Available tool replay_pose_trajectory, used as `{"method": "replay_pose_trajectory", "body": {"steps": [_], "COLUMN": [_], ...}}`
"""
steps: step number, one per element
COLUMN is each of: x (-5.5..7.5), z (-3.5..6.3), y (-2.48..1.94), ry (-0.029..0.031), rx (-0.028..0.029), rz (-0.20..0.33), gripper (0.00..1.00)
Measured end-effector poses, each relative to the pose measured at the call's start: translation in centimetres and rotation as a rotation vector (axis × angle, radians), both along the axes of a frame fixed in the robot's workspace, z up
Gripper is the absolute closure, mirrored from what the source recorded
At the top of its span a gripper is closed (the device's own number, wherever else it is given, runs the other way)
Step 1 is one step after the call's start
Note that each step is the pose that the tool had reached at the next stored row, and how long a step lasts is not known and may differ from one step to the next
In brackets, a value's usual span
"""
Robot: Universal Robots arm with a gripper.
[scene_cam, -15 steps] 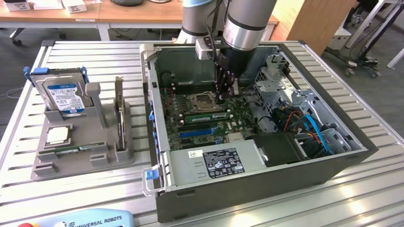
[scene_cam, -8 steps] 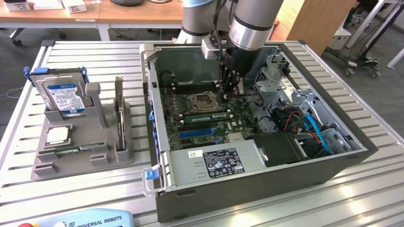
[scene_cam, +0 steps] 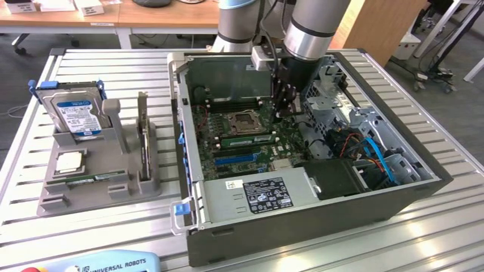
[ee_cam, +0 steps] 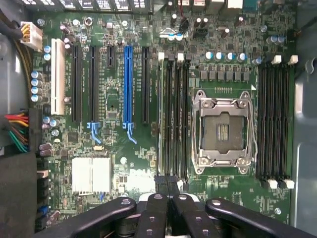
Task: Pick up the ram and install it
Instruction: 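Insert the ram into the slot, then press down the ram until it locks into place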
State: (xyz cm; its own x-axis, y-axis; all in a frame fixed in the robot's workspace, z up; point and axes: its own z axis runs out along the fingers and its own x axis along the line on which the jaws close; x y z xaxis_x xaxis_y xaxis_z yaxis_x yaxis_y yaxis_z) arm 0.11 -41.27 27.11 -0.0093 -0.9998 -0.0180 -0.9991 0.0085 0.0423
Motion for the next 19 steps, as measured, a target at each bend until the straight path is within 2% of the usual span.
{"method": "replay_pose_trajectory", "body": {"steps": [4, 16, 19], "x": [0.0, 0.0, 0.0], "z": [-0.1, -2.25, -2.39], "y": [-0.01, -0.01, -0.01], "ry": [0.0, -0.003, -0.003], "rx": [0.0, -0.0002, -0.0001], "rz": [0.0, 0.0, 0.0], "gripper": [0.9, 0.9, 0.9]}}
